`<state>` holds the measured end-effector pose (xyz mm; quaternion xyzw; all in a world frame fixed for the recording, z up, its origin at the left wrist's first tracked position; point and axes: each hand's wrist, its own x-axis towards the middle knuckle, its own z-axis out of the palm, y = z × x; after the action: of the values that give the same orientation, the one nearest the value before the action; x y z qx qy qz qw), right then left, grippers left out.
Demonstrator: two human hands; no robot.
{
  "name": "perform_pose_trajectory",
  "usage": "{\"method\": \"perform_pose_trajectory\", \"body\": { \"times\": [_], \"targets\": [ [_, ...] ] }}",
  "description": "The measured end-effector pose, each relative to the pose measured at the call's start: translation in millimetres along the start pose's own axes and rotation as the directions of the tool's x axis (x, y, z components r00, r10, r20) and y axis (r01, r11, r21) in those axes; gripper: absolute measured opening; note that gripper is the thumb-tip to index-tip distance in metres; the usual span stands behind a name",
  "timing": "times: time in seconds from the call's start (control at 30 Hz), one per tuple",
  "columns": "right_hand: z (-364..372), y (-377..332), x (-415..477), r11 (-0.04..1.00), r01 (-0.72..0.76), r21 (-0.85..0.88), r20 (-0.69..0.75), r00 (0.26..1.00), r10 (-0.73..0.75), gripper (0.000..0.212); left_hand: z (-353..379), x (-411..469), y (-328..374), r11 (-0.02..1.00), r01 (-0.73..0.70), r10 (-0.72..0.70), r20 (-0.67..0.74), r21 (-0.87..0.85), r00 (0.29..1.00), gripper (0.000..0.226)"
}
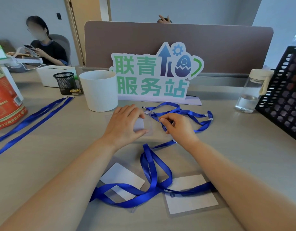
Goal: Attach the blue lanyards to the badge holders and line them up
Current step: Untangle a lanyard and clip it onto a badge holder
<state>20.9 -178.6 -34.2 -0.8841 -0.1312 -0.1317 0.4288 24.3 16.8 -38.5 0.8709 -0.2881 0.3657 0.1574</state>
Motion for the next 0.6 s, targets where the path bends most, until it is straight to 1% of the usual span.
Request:
{"method": "perform_pose_trajectory", "body": {
  "times": [0.1, 0.17, 0.27, 0.4, 0.6],
  "targets": [
    [-0.1, 1.8, -0.9, 0.997, 0.027, -0.078, -0.069, 0.997, -0.032, 0.015, 0.3, -0.4, 0.3, 1.0, 0.01, -0.01, 0.015, -0.019, 1.0, 0.043],
    [1.1, 3.1, -1.2, 0.997, 0.044, -0.07, -0.111, 0.992, -0.052, 0.013, 0.3, -0.5, 0.7, 1.0, 0.006, -0.006, 0.022, -0.021, 1.0, 0.049],
    [4.5, 3.3, -2.0, 0.999, 0.037, -0.003, -0.132, 0.991, -0.037, 0.011, 0.6, -0.2, 1.9, 1.0, -0.002, 0.002, 0.03, -0.012, 1.0, 0.054],
    [6.9, 2.3, -1.8, 0.993, 0.006, 0.118, -0.144, 0.99, 0.011, 0.023, -0.4, 0.0, 4.2, 1.0, -0.008, 0.008, 0.03, 0.001, 1.0, 0.055],
    [10.5, -0.8, -1.7, 0.968, -0.06, 0.245, -0.079, 0.994, 0.082, 0.024, 0.8, -0.7, 6.9, 1.0, -0.019, 0.018, 0.031, 0.006, 0.999, 0.049]
  ]
}}
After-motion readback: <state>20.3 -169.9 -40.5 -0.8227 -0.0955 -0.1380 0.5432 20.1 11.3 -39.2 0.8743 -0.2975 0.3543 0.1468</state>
